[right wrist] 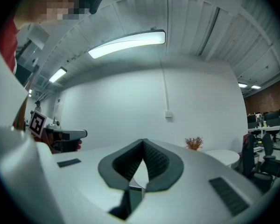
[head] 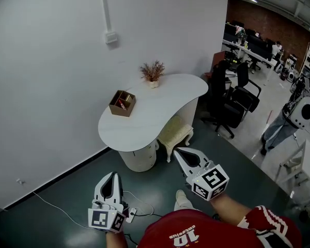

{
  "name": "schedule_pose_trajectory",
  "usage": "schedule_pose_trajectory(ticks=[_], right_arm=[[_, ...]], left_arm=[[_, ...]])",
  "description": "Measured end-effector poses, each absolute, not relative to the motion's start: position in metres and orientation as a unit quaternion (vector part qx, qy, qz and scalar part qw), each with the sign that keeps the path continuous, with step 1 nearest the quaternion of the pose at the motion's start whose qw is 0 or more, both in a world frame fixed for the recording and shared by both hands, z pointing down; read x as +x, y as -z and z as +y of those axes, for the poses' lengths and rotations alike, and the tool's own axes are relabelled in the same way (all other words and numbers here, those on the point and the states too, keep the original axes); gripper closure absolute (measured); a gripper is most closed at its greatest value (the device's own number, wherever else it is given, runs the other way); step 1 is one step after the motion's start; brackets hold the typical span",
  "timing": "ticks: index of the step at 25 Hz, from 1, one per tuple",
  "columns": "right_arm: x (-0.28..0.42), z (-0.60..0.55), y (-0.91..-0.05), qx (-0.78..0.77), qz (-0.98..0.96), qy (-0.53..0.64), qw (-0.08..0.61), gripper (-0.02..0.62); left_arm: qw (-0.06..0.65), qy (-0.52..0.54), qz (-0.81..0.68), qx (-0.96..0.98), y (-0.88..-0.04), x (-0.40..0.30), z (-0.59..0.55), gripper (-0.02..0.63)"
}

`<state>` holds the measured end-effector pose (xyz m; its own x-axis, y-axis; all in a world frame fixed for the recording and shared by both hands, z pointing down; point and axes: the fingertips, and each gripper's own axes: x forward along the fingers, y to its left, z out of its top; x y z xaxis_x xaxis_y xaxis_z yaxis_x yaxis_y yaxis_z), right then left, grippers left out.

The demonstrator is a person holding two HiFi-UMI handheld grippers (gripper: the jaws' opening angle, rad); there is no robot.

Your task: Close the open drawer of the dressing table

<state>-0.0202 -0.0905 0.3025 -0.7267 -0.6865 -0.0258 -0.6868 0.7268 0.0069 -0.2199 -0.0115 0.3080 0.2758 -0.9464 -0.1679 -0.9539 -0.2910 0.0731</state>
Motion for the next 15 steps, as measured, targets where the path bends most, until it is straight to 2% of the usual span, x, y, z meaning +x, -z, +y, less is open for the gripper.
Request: schedule_pose_trajectory(ticks=[15], right_arm=[[-0.0273, -0.0916, -0.3032, -0.369, 0.929, -0.013, 0.006, 0.592]], left_arm=[[0.014, -0.093, 0.601, -0.793, -0.3082, -0.2267, -0.0119, 0.606]])
